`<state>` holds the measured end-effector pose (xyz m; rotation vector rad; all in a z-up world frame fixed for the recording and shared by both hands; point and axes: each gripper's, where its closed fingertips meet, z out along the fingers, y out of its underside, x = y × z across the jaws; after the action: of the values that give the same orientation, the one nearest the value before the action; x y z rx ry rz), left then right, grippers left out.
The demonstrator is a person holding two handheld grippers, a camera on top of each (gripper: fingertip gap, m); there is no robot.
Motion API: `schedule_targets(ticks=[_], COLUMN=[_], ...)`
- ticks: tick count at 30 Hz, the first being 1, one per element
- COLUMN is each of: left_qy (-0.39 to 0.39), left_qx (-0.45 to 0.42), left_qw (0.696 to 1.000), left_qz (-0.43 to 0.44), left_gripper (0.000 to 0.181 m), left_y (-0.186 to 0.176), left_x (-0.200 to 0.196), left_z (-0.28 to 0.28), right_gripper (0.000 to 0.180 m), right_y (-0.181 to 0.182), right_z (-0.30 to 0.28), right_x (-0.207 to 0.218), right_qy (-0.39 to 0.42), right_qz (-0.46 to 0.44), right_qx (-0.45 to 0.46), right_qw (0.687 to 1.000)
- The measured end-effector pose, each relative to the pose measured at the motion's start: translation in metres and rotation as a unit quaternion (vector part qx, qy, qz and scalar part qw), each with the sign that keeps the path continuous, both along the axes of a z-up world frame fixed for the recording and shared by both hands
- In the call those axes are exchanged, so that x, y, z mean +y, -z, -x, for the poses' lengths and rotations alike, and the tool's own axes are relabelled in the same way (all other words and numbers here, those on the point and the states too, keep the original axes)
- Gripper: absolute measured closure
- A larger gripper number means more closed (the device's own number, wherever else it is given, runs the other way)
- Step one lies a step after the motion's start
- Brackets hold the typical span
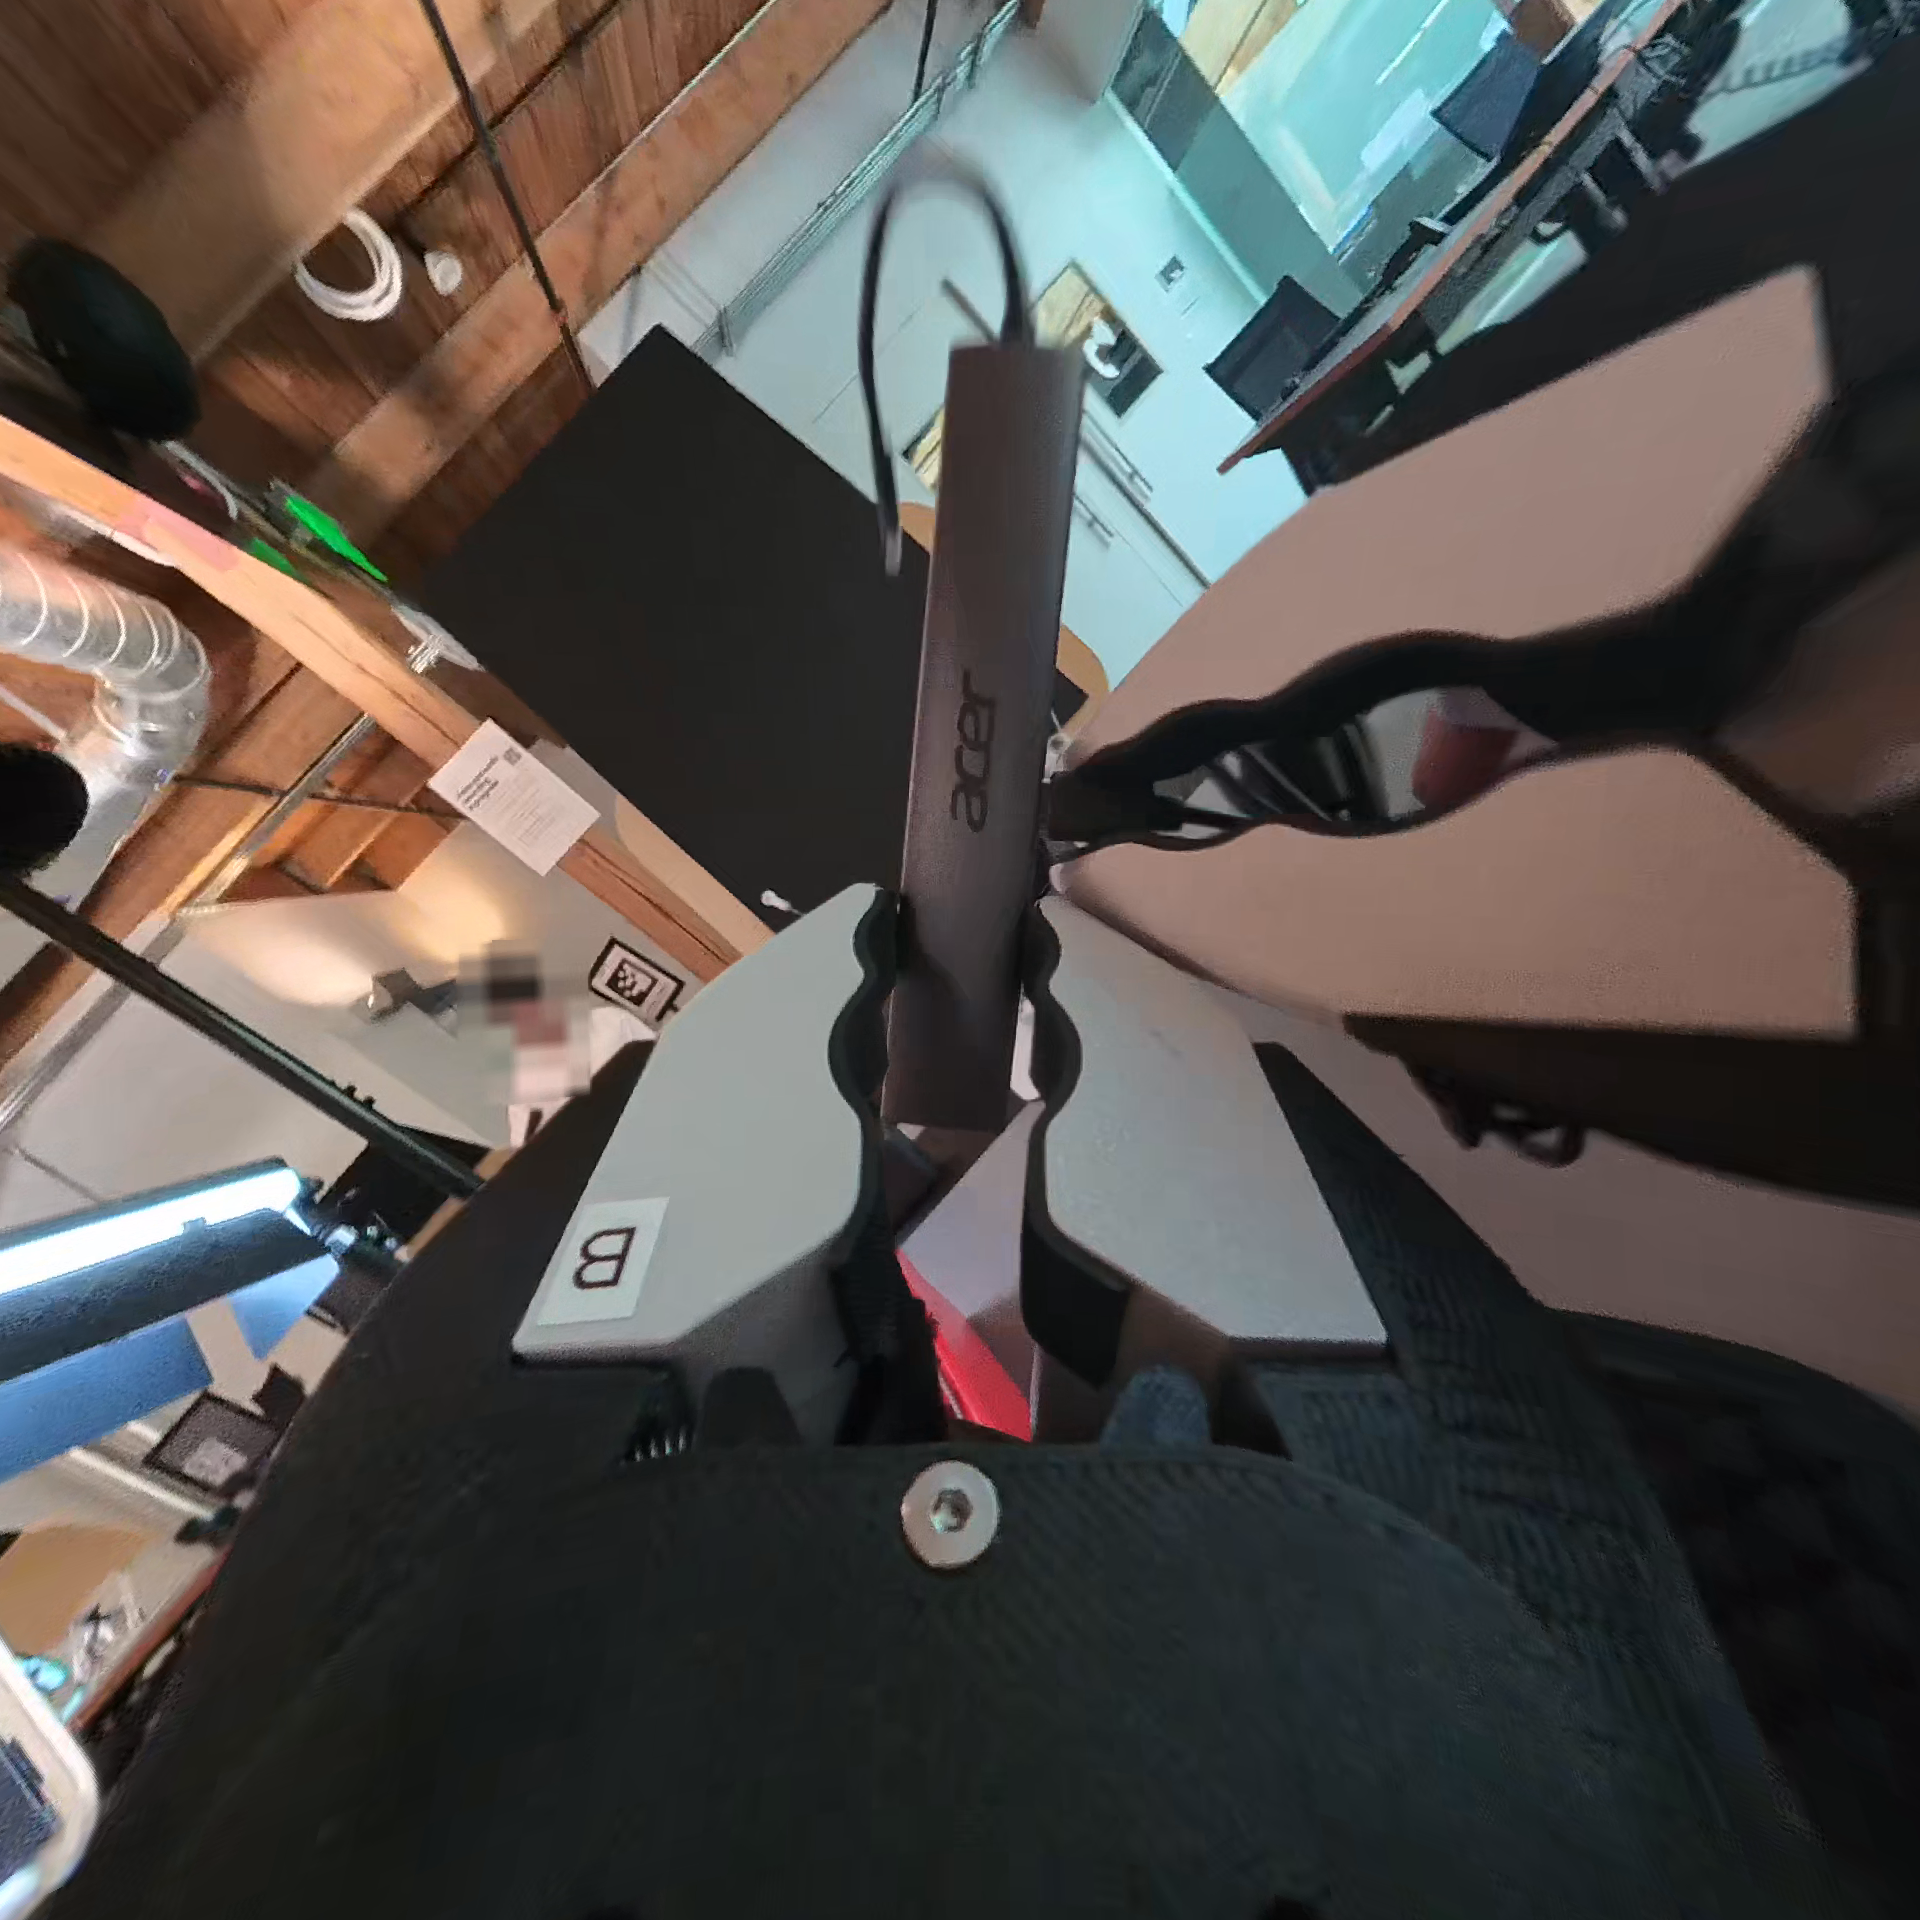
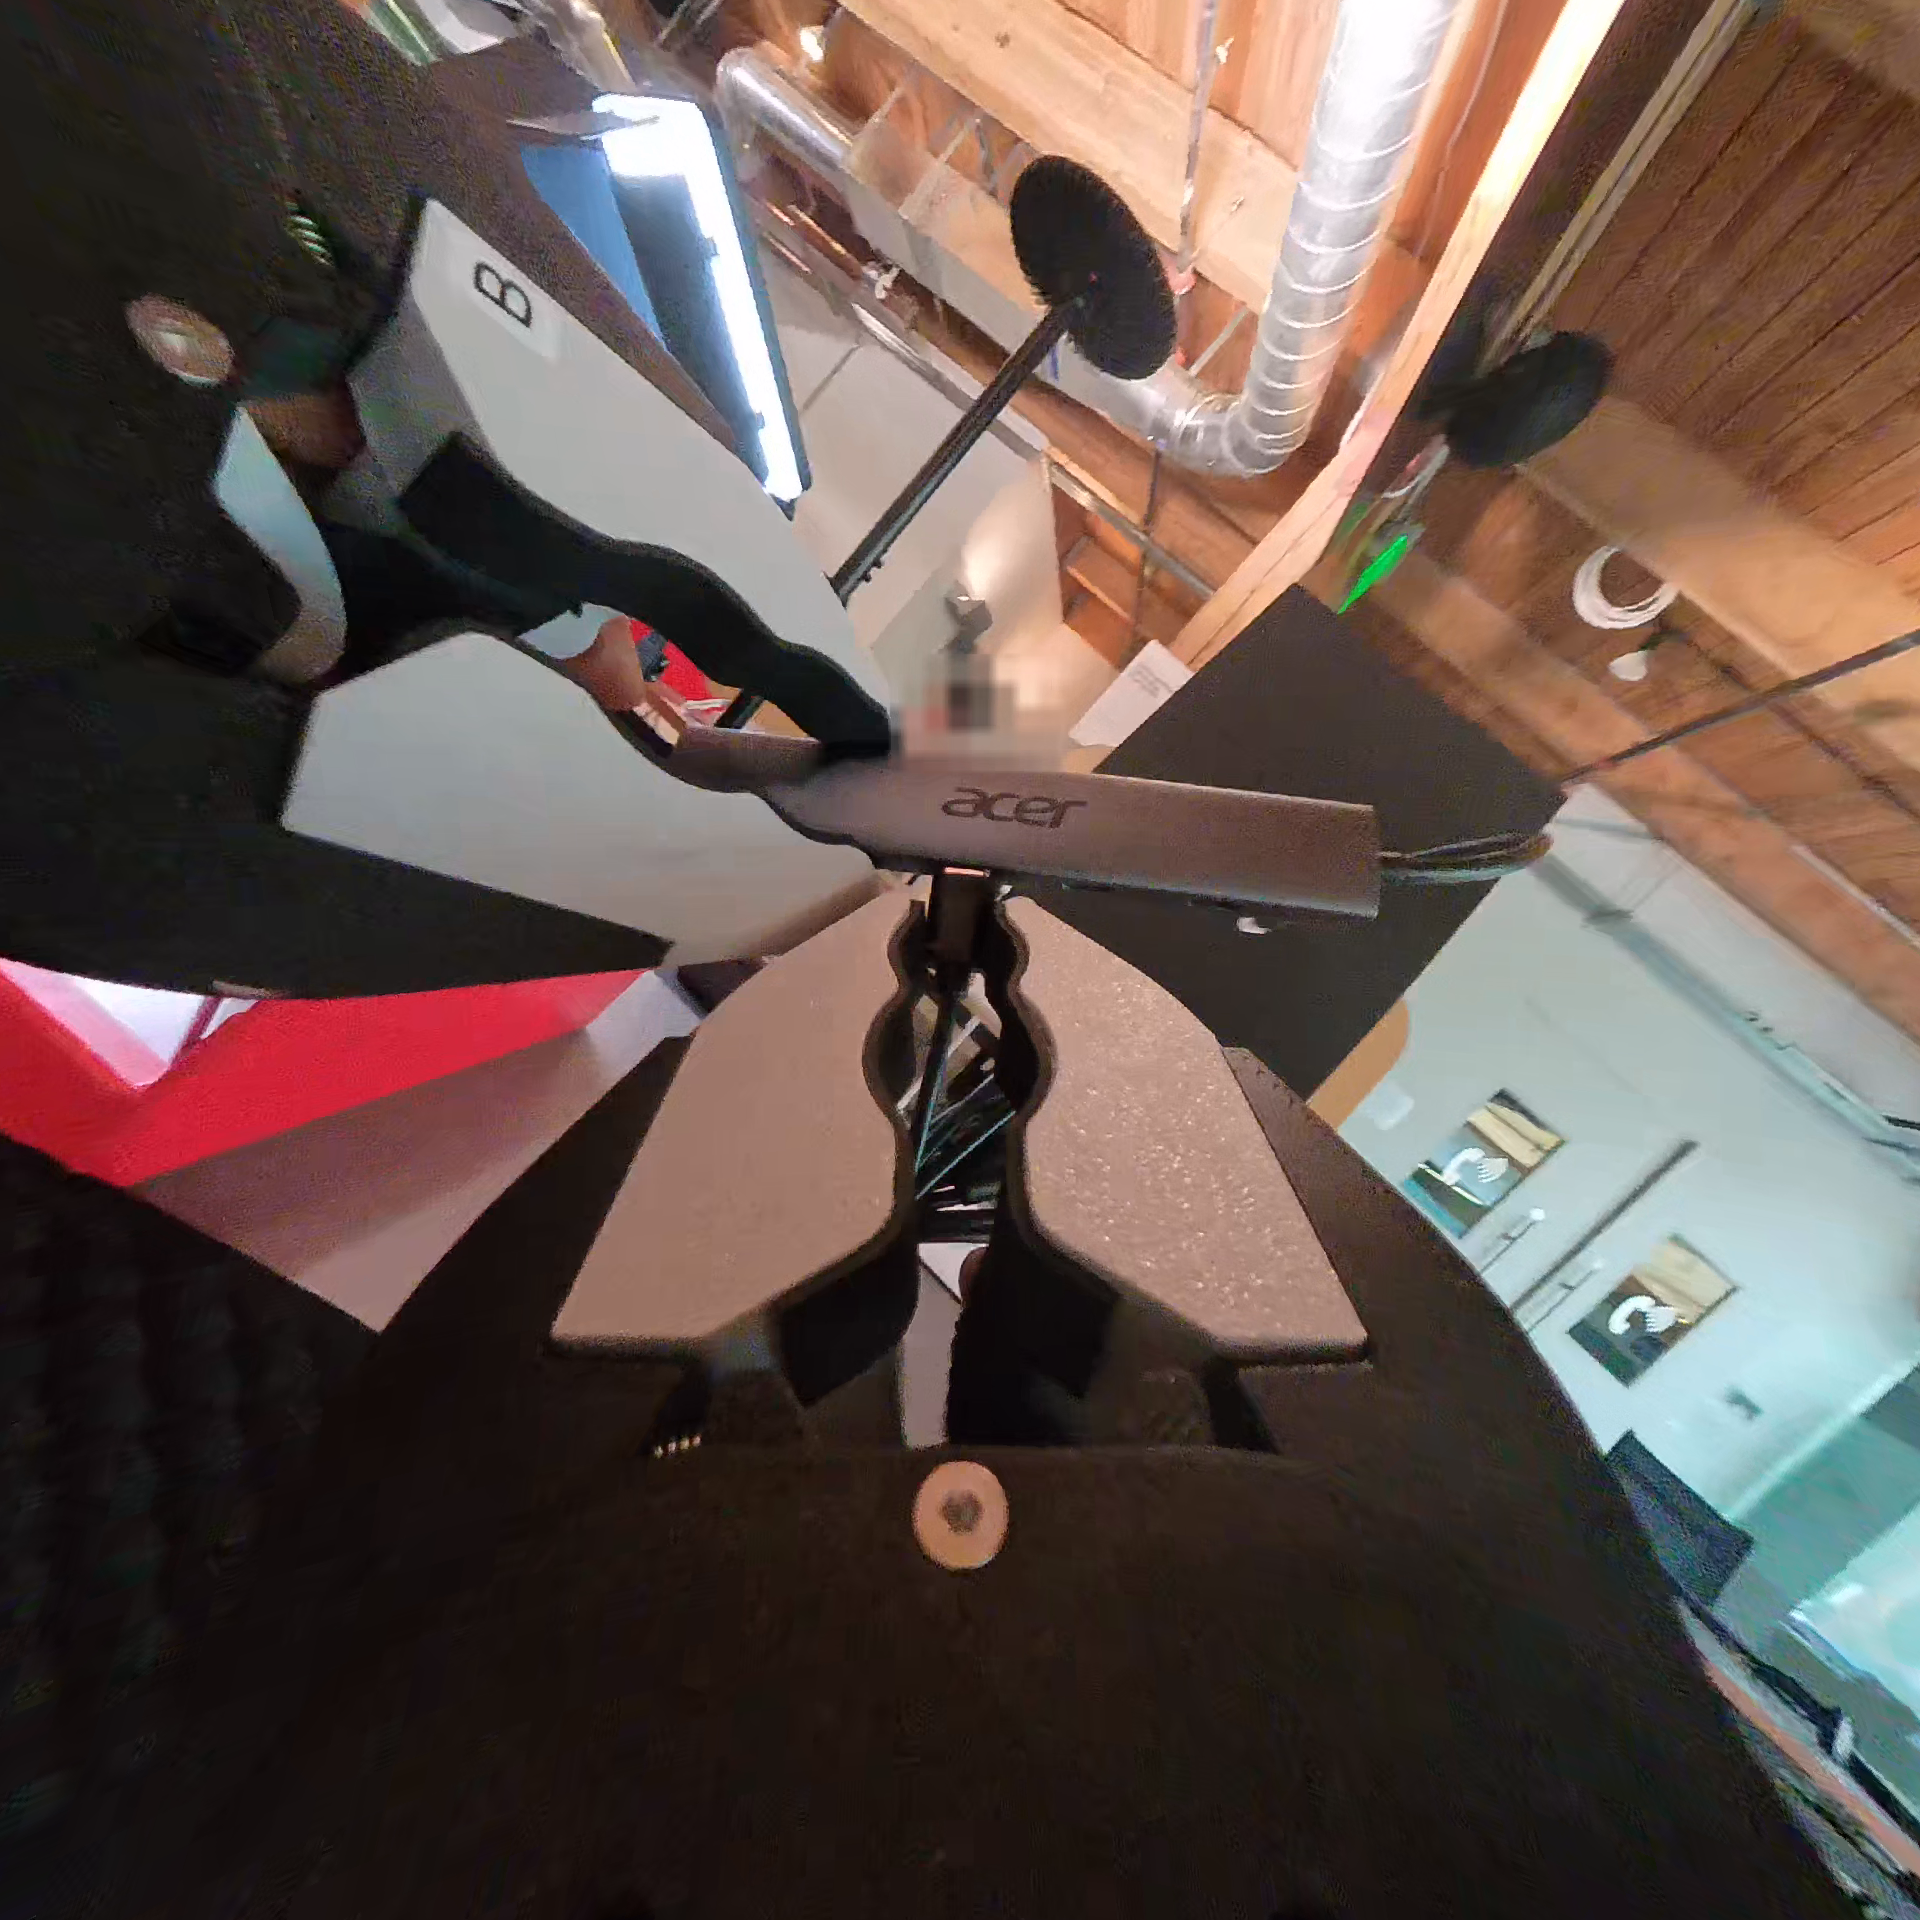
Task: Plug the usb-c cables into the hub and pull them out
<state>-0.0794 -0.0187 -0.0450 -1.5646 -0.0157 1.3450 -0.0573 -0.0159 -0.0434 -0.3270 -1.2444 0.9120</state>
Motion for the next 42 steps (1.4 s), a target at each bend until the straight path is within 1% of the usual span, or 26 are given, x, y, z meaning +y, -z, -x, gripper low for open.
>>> schedule_targets(ticks=[3, 5, 7, 8, 9, 11, 13, 16, 19, 21, 23, 25, 27, 28, 30, 32, 34, 35, 36, 38, 40, 42], left_qy=[0.002, 0.010, 0.032, 0.053, 0.062, 0.038, 0.026, 0.053, 0.060, 0.054, 0.063, 0.047, 0.050, 0.059, 0.068, 0.059, 0.046, 0.042, 0.036, 0.021, 0.021, 0.029], left_qx=[-0.028, -0.036, -0.080, -0.095, -0.105, -0.099, -0.108, -0.169, -0.157, -0.152, -0.154, -0.151, -0.175, -0.185, -0.180, -0.161, -0.145, -0.144, -0.145, -0.150, -0.150, -0.150], left_qw=[0.999, 0.999, 0.996, 0.993, 0.991, 0.993, 0.993, 0.981, 0.983, 0.985, 0.984, 0.986, 0.982, 0.980, 0.980, 0.984, 0.988, 0.988, 0.988, 0.988, 0.987, 0.987], left_qz=[-0.023, -0.030, -0.027, -0.041, -0.057, -0.056, -0.047, -0.076, -0.076, -0.058, -0.064, -0.054, -0.044, -0.049, -0.055, -0.049, -0.040, -0.042, -0.045, -0.044, -0.054, -0.043], left_gripper=[0.157, 0.158, 0.158, 0.158, 0.158, 0.158, 0.158, 0.158, 0.158, 0.158, 0.158, 0.158, 0.158, 0.154, 0.158, 0.158, 0.158, 0.157, 0.157, 0.155, 0.156, 0.157], left_y=[0.000, 0.001, 0.005, 0.003, 0.001, 0.003, 0.009, 0.015, 0.012, 0.015, 0.014, 0.016, 0.022, 0.024, 0.022, 0.021, 0.021, 0.020, 0.019, 0.022, 0.023, 0.024], left_x=[-0.002, 0.001, 0.009, 0.014, 0.017, 0.019, 0.014, 0.007, 0.009, 0.015, 0.019, 0.016, 0.012, 0.011, 0.013, 0.020, 0.023, 0.023, 0.021, 0.014, 0.011, 0.014], left_z=[0.002, 0.001, -0.001, -0.005, -0.006, -0.003, 0.002, 0.004, 0.002, 0.001, 0.000, 0.003, 0.004, 0.004, 0.003, 0.003, 0.003, 0.004, 0.006, 0.011, 0.013, 0.012], right_gripper=[0.170, 0.170, 0.170, 0.170, 0.170, 0.170, 0.170, 0.170, 0.170, 0.170, 0.170, 0.170, 0.170, 0.170, 0.170, 0.170, 0.170, 0.170, 0.170, 0.170, 0.171, 0.172], right_y=[-0.002, -0.002, -0.001, -0.001, -0.002, -0.001, 0.005, 0.012, 0.008, 0.007, 0.008, 0.014, 0.022, 0.023, 0.019, 0.015, 0.017, 0.019, 0.020, 0.024, 0.024, 0.021], right_z=[-0.003, 0.000, 0.004, 0.006, 0.005, 0.006, 0.009, 0.013, 0.014, 0.013, 0.012, 0.014, 0.014, 0.014, 0.013, 0.013, 0.014, 0.015, 0.014, 0.012, 0.012, 0.015], right_x=[-0.003, -0.001, 0.007, 0.013, 0.017, 0.022, 0.020, 0.012, 0.011, 0.018, 0.022, 0.021, 0.017, 0.015, 0.016, 0.024, 0.030, 0.031, 0.030, 0.023, 0.019, 0.024], right_qy=[-0.007, -0.041, -0.064, -0.071, -0.074, -0.050, -0.022, 0.005, -0.040, -0.038, -0.039, -0.020, -0.010, -0.015, -0.042, -0.062, -0.069, -0.062, -0.043, -0.018, -0.034, -0.059], right_qz=[0.022, 0.041, 0.051, 0.066, 0.079, 0.099, 0.083, 0.003, 0.026, 0.017, 0.037, 0.052, 0.025, 0.007, -0.008, 0.012, 0.064, 0.090, 0.096, 0.062, 0.057, 0.060], right_qx=[0.031, 0.013, -0.030, -0.045, -0.046, -0.036, -0.007, 0.026, -0.005, -0.012, -0.012, -0.007, 0.005, 0.006, -0.006, -0.027, -0.045, -0.045, -0.035, -0.009, -0.012, -0.028], right_qw=[0.999, 0.998, 0.996, 0.994, 0.993, 0.993, 0.996, 1.000, 0.999, 0.999, 0.998, 0.998, 1.000, 1.000, 0.999, 0.998, 0.995, 0.993, 0.994, 0.998, 0.998, 0.996])
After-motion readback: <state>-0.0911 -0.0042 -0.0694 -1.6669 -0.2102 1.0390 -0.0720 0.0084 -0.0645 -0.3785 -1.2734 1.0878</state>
